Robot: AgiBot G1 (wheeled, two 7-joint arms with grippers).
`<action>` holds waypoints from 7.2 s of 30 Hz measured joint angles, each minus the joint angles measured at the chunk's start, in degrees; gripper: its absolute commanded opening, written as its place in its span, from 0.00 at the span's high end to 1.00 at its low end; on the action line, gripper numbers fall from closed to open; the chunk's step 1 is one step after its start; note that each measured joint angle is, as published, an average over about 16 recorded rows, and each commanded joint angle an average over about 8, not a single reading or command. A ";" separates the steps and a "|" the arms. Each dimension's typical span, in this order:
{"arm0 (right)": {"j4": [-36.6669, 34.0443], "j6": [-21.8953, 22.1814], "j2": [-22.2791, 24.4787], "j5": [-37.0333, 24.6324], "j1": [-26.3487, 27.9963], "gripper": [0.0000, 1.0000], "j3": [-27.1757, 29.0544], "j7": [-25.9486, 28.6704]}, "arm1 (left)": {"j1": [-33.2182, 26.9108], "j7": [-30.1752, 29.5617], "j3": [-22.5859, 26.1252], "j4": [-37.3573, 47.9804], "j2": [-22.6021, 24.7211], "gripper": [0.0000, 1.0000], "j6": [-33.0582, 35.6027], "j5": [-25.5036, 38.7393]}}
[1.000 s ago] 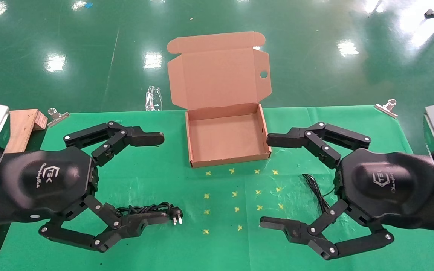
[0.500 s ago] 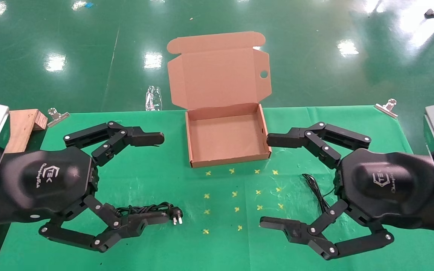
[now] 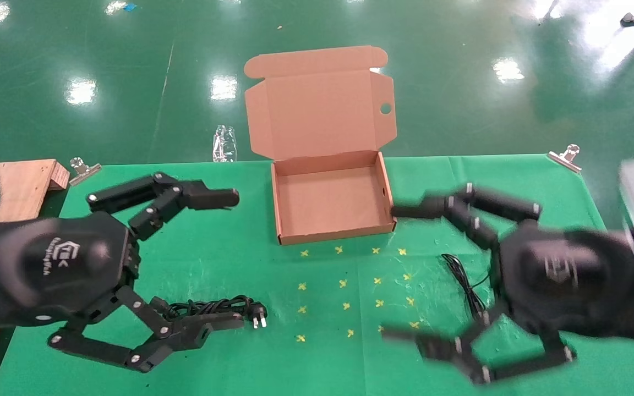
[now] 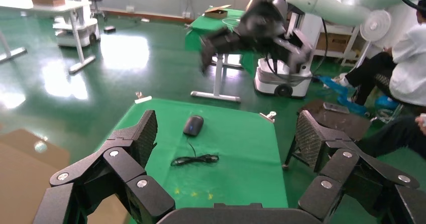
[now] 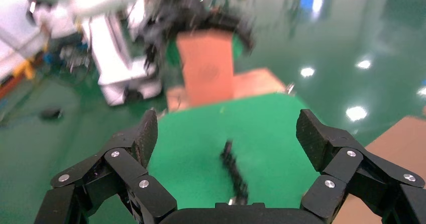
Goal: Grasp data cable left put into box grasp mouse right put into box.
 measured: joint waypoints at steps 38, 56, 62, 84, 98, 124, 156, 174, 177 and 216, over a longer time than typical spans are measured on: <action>2.23 -1.01 6.03 -9.26 21.80 0.00 -26.22 6.38 | -7.85 -19.35 23.91 -2.27 17.53 0.00 -14.18 68.87; 1.57 1.93 4.31 -15.70 22.14 0.00 -33.38 11.14 | -6.54 -22.90 24.92 -2.34 18.50 0.00 -13.93 71.89; 0.08 6.54 1.61 -23.99 19.96 0.00 -37.18 16.44 | -6.65 -23.29 25.09 -2.35 18.74 0.00 -13.70 72.32; 0.57 33.27 1.65 -37.42 9.54 0.00 -38.42 21.15 | -6.66 -23.28 25.12 -2.22 18.82 0.00 -13.73 72.37; -4.70 37.88 -0.22 -35.86 5.27 0.00 -38.60 18.76 | -7.02 -22.39 25.13 -0.95 19.15 0.00 -13.88 72.02; -19.10 45.04 -5.10 -24.70 -0.50 0.00 -33.61 5.82 | -7.06 -22.22 25.12 -0.82 19.16 0.02 -13.89 71.92; -20.00 45.29 -5.55 -23.82 -0.60 1.00 -33.05 4.63 | -7.05 -22.21 25.11 -0.80 19.15 1.00 -13.91 71.85; -19.93 45.21 -5.50 -23.98 -0.54 1.00 -33.16 4.68 | -7.08 -22.21 25.02 -0.82 19.16 1.00 -14.09 71.93; -19.78 45.20 -5.42 -23.99 -0.43 1.00 -33.10 4.61 | -7.16 -22.19 24.97 -0.78 19.13 1.00 -14.11 71.93; 2.43 34.39 19.55 -10.94 8.21 1.00 -21.60 -5.58 | -19.43 -26.39 40.93 15.15 44.12 0.44 -41.85 83.45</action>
